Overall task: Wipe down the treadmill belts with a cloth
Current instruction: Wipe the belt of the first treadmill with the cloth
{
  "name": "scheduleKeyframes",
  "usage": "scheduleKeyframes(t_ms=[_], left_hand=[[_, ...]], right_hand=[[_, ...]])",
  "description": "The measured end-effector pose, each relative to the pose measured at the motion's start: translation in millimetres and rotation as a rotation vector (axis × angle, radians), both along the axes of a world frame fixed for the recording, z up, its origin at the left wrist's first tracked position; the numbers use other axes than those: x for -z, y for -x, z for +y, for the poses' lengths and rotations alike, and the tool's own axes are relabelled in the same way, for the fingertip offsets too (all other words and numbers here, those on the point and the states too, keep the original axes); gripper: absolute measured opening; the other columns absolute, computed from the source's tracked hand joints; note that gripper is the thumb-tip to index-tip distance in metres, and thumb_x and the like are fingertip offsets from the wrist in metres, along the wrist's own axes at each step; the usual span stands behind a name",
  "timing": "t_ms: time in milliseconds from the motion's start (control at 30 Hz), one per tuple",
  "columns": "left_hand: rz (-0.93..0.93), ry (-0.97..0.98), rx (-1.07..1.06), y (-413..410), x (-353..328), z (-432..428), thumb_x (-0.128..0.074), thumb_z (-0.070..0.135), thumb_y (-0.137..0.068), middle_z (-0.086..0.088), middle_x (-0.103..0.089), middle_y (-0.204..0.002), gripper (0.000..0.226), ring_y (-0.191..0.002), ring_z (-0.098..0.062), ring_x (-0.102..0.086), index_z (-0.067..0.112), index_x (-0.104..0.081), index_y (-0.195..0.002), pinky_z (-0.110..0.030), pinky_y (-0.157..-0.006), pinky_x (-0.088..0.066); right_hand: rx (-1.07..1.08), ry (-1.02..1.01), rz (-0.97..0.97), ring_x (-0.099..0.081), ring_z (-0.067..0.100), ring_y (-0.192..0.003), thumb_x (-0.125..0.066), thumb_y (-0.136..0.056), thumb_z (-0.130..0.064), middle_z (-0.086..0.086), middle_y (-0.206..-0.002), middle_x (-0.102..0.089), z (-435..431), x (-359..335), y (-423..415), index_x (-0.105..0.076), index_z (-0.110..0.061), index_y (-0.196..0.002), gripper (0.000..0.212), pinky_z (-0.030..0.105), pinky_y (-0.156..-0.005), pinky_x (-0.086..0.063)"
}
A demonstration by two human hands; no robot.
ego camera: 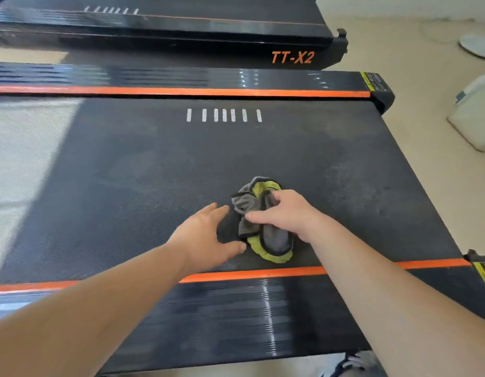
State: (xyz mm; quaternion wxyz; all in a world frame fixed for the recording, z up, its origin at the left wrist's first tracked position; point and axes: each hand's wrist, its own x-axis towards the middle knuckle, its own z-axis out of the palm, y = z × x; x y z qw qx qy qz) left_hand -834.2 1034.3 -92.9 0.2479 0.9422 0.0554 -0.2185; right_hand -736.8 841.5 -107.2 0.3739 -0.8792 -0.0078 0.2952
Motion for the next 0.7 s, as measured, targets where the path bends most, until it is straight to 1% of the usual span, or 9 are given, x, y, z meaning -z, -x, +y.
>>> scheduleKeyframes(t_ms=[100,167,233,333,433,500,533,633,700], left_hand=[[-0.037,0.031,0.041,-14,5,-36,-0.073,0.078,-0.065,0.007,-0.051,-0.138,0.101,-0.133,-0.019,-0.048,0.026,-0.042,-0.147,-0.036,-0.109,-0.044],[-0.034,-0.036,-0.011,-30,12,-47,-0.061,0.089,-0.056,0.004,-0.049,-0.14,0.114,-0.132,-0.022,-0.047,0.024,-0.04,-0.147,-0.042,-0.106,-0.047],[-0.061,-0.108,-0.022,-52,21,-52,-0.062,0.085,-0.064,0.001,-0.048,-0.14,0.106,-0.131,-0.024,-0.046,0.022,-0.041,-0.147,-0.044,-0.105,-0.048],[-0.15,-0.153,0.038,-94,26,-51,-0.072,0.062,-0.074,0.0,-0.047,-0.125,0.078,-0.12,-0.026,-0.048,0.024,-0.045,-0.136,-0.045,-0.094,-0.052],[-0.169,-0.257,0.151,-127,23,-36,-0.071,0.05,-0.078,0.0,-0.041,-0.133,0.09,-0.123,-0.026,-0.043,0.027,-0.027,-0.153,-0.044,-0.089,-0.051],[-0.106,-0.291,0.188,-133,24,-32,-0.067,0.053,-0.079,-0.002,-0.032,-0.142,0.1,-0.128,-0.029,-0.037,0.032,-0.01,-0.159,-0.046,-0.094,-0.051],[-0.036,-0.256,0.167,-131,24,-36,-0.064,0.057,-0.079,-0.004,-0.03,-0.144,0.099,-0.13,-0.03,-0.036,0.033,-0.011,-0.158,-0.048,-0.098,-0.05],[0.031,-0.232,0.015,-112,32,-67,-0.056,0.078,-0.078,-0.005,-0.033,-0.141,0.09,-0.131,-0.031,-0.038,0.029,-0.03,-0.149,-0.049,-0.101,-0.05],[-0.047,-0.258,-0.099,-99,38,-89,-0.058,0.071,-0.085,-0.005,-0.036,-0.136,0.072,-0.126,-0.029,-0.042,0.027,-0.038,-0.138,-0.045,-0.095,-0.052]], right_hand=[[0.04,-0.424,0.327,-0.07,0.02,-0.114,-0.092,-0.072,-0.038,-0.006,-0.118,-0.075,-11,-19,-28,-0.071,-0.029,-0.124,0.057,0.057,-0.089,-0.059],[0.056,-0.476,0.357,-0.068,0.022,-0.116,-0.086,-0.077,-0.049,-0.002,-0.119,-0.075,-17,-20,-47,-0.073,-0.026,-0.12,0.051,0.059,-0.088,-0.059],[0.173,-0.395,0.25,-0.072,0.023,-0.104,-0.072,-0.089,-0.056,0.004,-0.108,-0.078,-18,-10,-64,-0.076,-0.02,-0.108,0.041,0.052,-0.077,-0.063],[0.187,-0.188,-0.095,-0.073,0.02,-0.085,-0.067,-0.095,-0.042,0.001,-0.09,-0.077,-18,13,-88,-0.076,-0.021,-0.091,0.024,0.033,-0.058,-0.059],[0.074,0.038,-0.385,-0.066,0.009,-0.085,-0.069,-0.092,-0.041,-0.014,-0.084,-0.071,-31,25,-107,-0.075,-0.027,-0.091,0.015,0.03,-0.075,-0.054],[-0.008,0.171,-0.434,-0.062,0.011,-0.088,-0.065,-0.095,-0.043,-0.016,-0.089,-0.064,-45,25,-108,-0.072,-0.032,-0.097,0.013,0.031,-0.077,-0.051],[-0.061,0.236,-0.429,-0.061,0.013,-0.089,-0.064,-0.095,-0.045,-0.014,-0.092,-0.061,-52,27,-108,-0.071,-0.033,-0.099,0.014,0.032,-0.077,-0.05],[-0.21,0.37,-0.357,-0.06,0.018,-0.098,-0.064,-0.094,-0.048,-0.007,-0.105,-0.055,-66,32,-105,-0.07,-0.034,-0.109,0.021,0.037,-0.083,-0.054],[-0.276,0.393,-0.293,-0.061,0.019,-0.104,-0.065,-0.093,-0.051,-0.006,-0.115,-0.054,-70,26,-106,-0.068,-0.035,-0.117,0.029,0.044,-0.088,-0.056]])
